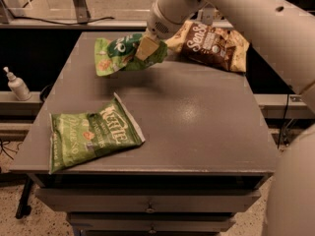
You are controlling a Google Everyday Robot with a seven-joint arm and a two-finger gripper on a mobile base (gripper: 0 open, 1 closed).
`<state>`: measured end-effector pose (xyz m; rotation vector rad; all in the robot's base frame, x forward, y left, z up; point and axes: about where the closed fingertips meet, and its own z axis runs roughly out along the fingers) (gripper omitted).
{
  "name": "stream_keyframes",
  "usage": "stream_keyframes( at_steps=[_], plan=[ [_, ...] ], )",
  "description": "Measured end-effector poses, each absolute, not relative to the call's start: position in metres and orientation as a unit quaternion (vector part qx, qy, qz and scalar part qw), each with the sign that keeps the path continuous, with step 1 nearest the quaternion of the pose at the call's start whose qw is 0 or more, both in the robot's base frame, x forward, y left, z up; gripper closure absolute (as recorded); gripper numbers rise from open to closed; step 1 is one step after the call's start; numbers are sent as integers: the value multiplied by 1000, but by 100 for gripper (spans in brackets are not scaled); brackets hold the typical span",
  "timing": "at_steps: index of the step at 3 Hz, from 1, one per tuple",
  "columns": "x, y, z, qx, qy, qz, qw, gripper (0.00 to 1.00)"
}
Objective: Move green rice chip bag near brown chip bag
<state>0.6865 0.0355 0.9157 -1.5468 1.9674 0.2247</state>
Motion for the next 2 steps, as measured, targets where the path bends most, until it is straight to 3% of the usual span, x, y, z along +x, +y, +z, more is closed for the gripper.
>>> stream_keyframes(
  at_steps=[2],
  plan=[
    [633, -92, 922, -476, 826, 32, 302, 100]
  ],
)
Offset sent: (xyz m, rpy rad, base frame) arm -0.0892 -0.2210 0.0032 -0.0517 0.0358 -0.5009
